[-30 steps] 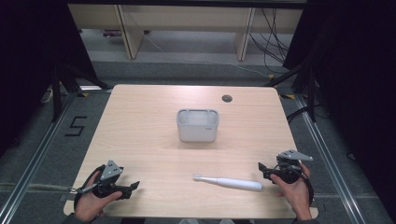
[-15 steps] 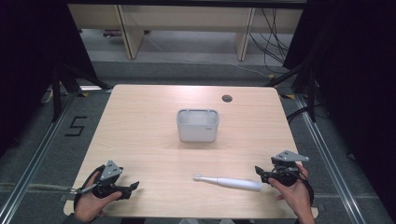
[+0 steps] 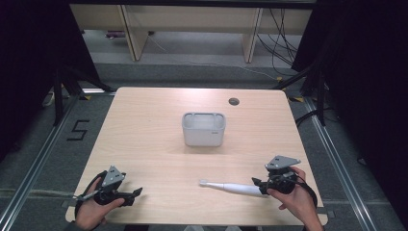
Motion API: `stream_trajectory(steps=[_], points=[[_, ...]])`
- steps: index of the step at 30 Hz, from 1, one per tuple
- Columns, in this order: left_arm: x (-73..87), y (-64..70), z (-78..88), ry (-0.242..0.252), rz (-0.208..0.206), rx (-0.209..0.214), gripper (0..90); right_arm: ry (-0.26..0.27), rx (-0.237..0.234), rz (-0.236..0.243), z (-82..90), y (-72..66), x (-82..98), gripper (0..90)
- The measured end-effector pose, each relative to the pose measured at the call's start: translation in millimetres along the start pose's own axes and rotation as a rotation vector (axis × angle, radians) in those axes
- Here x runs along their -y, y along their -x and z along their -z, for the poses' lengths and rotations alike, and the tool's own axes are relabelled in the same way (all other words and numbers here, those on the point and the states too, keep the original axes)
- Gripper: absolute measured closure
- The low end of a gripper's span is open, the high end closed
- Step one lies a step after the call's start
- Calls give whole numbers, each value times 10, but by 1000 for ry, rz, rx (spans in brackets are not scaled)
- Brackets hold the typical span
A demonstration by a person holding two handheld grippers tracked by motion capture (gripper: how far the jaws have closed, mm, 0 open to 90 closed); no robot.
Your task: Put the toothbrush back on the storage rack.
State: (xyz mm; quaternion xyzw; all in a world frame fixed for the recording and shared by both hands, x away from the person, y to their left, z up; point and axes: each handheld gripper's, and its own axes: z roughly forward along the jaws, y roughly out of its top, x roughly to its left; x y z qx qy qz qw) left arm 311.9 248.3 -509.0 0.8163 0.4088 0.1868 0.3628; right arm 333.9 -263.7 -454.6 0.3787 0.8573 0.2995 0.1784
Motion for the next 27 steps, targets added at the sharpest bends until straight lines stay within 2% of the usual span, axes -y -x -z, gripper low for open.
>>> stream_trajectory(steps=[1, 3, 4, 6, 8, 9, 12, 13, 14, 16, 17, 18, 19, 21, 22, 27], points=[[1, -1, 0, -1, 0, -1, 161, -22, -22, 18, -10, -40, -35, 332], [-1, -2, 2, -2, -2, 0, 161, -18, -27, 57, -25, -59, -67, 342], [0, 5, -4, 6, 6, 1, 161, -31, -34, 54, -25, -87, -84, 348], [0, 1, -2, 2, 0, 0, 161, -24, -38, 79, -44, -112, -116, 352], [-1, -1, 1, -2, -4, -1, 161, -50, -60, 83, -39, -151, -157, 361], [0, 6, -4, 6, 5, 1, 161, -59, -70, 101, -45, -161, -176, 365], [-2, 0, 2, 0, -4, -1, 161, -64, -80, 125, -72, -199, -212, 373], [-2, 0, 2, -1, -4, 0, 161, -87, -93, 128, -78, -224, -236, 390], [-2, 0, 3, -1, -5, 0, 161, -103, -107, 156, -105, -260, -266, 400], [-2, 1, 4, -1, -5, 0, 161, -106, -104, 171, -127, -283, -280, 402], [2, 0, 2, 5, -5, 0, 161, -126, -127, 224, -166, -307, -314, 416], [2, -1, 2, 5, -5, 1, 161, -150, -124, 212, -177, -340, -329, 420], [2, -1, 2, 5, -5, 1, 161, -150, -124, 212, -177, -340, -329, 420], [1, 2, 6, 3, -4, -2, 160, -181, -148, 271, -247, -381, -363, 438], [1, 2, 6, 3, -4, -2, 160, -181, -148, 271, -247, -381, -363, 438], [3, 3, 5, 3, -1, -3, 161, -254, -168, 304, -348, -468, -414, 466]])
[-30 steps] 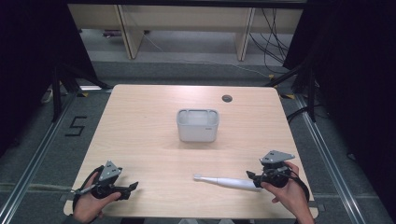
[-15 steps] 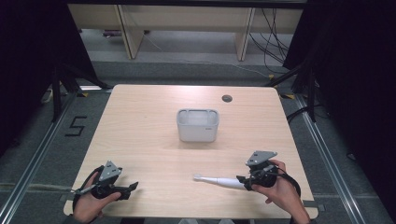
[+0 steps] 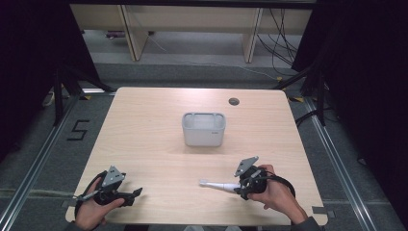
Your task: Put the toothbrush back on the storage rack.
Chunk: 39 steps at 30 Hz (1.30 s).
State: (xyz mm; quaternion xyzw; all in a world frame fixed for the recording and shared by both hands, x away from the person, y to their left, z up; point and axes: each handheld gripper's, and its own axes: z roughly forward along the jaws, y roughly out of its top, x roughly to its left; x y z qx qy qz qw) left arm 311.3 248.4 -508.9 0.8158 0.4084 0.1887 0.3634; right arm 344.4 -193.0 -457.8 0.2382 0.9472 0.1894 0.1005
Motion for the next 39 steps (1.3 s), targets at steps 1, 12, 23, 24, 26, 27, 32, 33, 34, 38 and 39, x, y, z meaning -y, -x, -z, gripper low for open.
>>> stream_trajectory(steps=[1, 12, 23, 24, 26, 27, 32, 33, 34, 38, 39], points=[[0, 0, 0, 0, 0, 0, 161, 0, 0, 0, 0, 0, 0, 466], [-3, -1, 10, -11, -2, -1, 161, -61, -21, 54, -95, 20, -63, 502], [1, -1, 10, -12, -2, -1, 160, -82, -44, 57, -140, 35, -73, 534], [1, -1, 10, -12, -2, -1, 160, -89, -42, 42, -140, 28, -74, 538], [2, -2, 11, -11, -2, 0, 161, -98, -45, 43, -147, 32, -82, 540], [3, -2, 11, -11, -1, 0, 161, -101, -43, 40, -146, 33, -85, 544], [5, 0, 14, -10, 2, -2, 160, -121, -61, 48, -168, 31, -110, 558], [6, 0, 14, -9, 1, -2, 161, -123, -63, 62, -176, 36, -119, 560], [6, 0, 15, -10, 2, -2, 160, -139, -68, 63, -176, 35, -129, 563], [6, 0, 15, -10, 2, -2, 160, -143, -67, 76, -186, 39, -144, 574], [6, 1, 16, -9, 2, -2, 161, -151, -61, 63, -190, 28, -147, 582]])
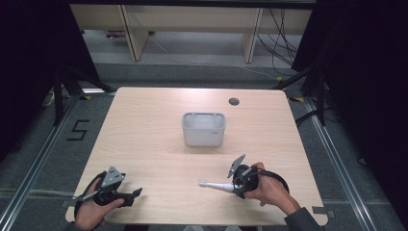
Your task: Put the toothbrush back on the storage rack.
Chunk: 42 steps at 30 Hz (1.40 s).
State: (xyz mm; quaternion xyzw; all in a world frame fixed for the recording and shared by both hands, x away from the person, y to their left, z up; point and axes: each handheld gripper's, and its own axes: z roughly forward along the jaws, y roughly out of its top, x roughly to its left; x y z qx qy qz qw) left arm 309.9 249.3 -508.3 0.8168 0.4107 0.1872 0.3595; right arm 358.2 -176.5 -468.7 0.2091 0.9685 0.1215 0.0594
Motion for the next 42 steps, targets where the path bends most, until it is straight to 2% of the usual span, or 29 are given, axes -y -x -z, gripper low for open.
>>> stream_trajectory(steps=[2, 3, 4, 7, 8, 9, 12, 14, 16, 17, 18, 26, 27, 29, 31, 32, 33, 34, 35, 36, 42], points=[[1, -1, 0, 3, 0, 0, 160, -16, -9, 17, -1, 15, -9, 586], [0, -5, 3, -2, -2, -7, 161, -12, -4, 13, -11, 16, -13, 596], [1, 7, -2, 12, 11, 3, 161, -34, -22, 14, -9, 21, -21, 598], [3, 8, -6, 19, 12, 3, 160, -37, -11, 2, -24, 6, -20, 604], [3, 7, -6, 16, 11, 3, 161, -46, -24, 25, -31, 16, -27, 610], [0, 7, 0, 10, 11, 2, 160, -62, -16, -18, -32, -13, -22, 622], [0, 5, 0, 10, 10, 4, 161, -58, -23, 6, -52, -2, -20, 639], [0, 6, 1, 10, 10, 1, 161, -76, -29, 6, -64, -5, -20, 653], [0, 6, 2, 9, 11, 3, 161, -90, -27, -17, -64, -24, -15, 657], [0, 6, 2, 9, 11, 3, 161, -71, -31, 18, -78, -8, -16, 657], [-1, 5, 3, 8, 10, 3, 161, -71, -31, 18, -78, -8, -16, 657], [3, 5, -4, 16, 8, 5, 161, -105, -29, -20, -73, -41, -37, 660], [2, 5, -2, 16, 11, 4, 161, -104, -24, 7, -85, -30, -55, 660], [0, 4, 3, 12, 10, 4, 161, -127, -24, -18, -82, -49, -68, 660], [2, 6, -1, 19, 10, 4, 161, -141, -16, 14, -91, -19, -82, 661], [2, 6, -1, 19, 10, 4, 161, -141, -16, 14, -91, -19, -82, 661], [2, 6, -1, 19, 10, 4, 161, -144, -32, -21, -89, -35, -90, 661], [2, 6, -1, 19, 10, 4, 161, -148, -24, 13, -101, -7, -94, 661], [1, 8, 3, 16, 10, 1, 161, -165, -21, -16, -95, -24, -110, 662], [1, 0, 10, 10, -2, -1, 161, -160, -26, 23, -104, 3, -110, 662], [0, 0, 13, 11, 1, -1, 161, -166, -22, 12, -106, -7, -119, 664]])
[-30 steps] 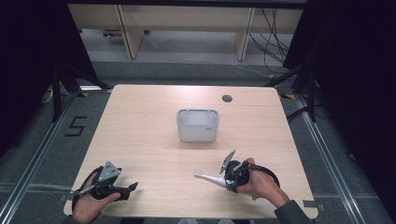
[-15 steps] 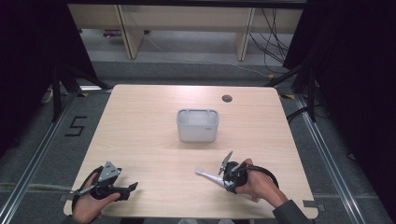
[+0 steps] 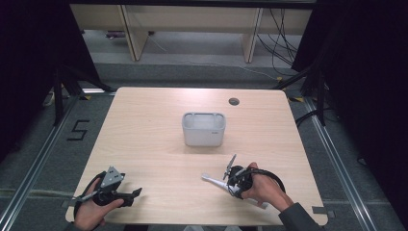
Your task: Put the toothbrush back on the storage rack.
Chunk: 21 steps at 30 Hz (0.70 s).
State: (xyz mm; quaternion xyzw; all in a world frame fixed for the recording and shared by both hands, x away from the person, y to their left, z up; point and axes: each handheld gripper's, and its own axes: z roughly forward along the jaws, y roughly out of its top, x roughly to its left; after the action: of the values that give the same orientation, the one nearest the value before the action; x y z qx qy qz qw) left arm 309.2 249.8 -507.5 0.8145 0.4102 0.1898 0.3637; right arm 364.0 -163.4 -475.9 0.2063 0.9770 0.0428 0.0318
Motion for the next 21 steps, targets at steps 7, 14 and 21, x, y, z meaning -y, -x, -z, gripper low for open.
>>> stream_trajectory(steps=[7, 14, 21], points=[[4, -10, -1, -4, -4, -5, 161, 24, -9, -43, 19, -54, 36, 666], [5, -10, -1, -2, 0, -4, 161, 83, -13, -34, 91, -70, 90, 666], [2, -17, 11, -15, -11, 0, 161, 205, 5, -44, 245, -73, 182, 667]])
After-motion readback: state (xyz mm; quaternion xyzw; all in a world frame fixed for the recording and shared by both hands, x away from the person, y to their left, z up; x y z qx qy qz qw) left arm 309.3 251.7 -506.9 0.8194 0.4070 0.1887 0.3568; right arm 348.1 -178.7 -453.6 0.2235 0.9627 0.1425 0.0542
